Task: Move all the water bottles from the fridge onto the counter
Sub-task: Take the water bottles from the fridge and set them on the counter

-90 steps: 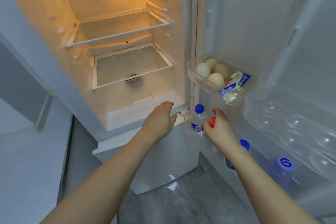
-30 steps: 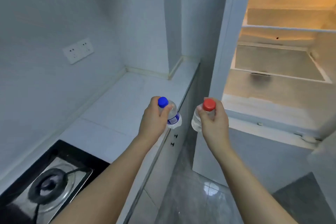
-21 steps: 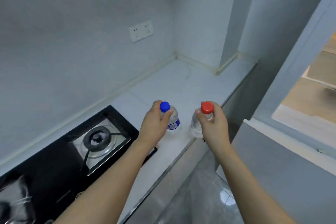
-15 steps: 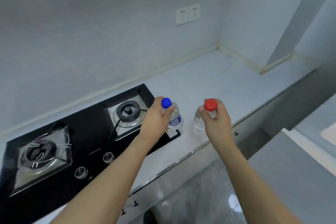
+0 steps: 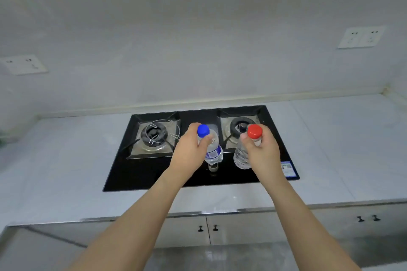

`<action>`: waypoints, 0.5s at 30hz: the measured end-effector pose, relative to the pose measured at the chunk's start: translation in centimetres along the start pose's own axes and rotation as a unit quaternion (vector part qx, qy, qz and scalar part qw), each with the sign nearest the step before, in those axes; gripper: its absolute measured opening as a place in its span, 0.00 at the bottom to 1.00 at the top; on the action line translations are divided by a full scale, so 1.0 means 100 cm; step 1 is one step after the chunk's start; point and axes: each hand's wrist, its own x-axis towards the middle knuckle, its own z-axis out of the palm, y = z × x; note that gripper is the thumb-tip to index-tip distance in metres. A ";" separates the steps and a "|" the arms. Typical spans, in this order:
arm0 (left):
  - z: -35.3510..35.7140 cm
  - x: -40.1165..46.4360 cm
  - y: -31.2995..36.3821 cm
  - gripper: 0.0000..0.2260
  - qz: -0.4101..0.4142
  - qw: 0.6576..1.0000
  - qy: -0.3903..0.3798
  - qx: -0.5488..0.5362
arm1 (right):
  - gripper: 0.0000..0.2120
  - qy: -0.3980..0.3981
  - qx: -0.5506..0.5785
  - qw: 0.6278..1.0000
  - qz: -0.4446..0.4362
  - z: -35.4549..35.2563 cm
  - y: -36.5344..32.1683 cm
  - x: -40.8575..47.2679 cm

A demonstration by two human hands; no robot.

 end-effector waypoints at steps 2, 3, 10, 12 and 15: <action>-0.031 -0.009 -0.023 0.11 -0.009 1.000 0.017 -0.001 | 0.08 -0.020 -0.005 1.000 -0.011 0.032 -0.015 -0.011; -0.047 -0.014 -0.033 0.12 -0.014 1.000 0.026 0.003 | 0.08 -0.030 -0.002 0.999 -0.013 0.048 -0.022 -0.016; -0.147 -0.051 -0.098 0.09 -0.059 0.994 0.087 0.000 | 0.09 -0.095 0.009 0.995 -0.032 0.147 -0.068 -0.058; -0.175 -0.063 -0.117 0.11 -0.064 0.993 0.104 -0.004 | 0.09 -0.115 0.012 0.993 -0.037 0.176 -0.080 -0.072; -0.219 -0.081 -0.149 0.12 -0.079 0.989 0.127 -0.009 | 0.07 -0.150 0.012 0.987 -0.050 0.223 -0.100 -0.095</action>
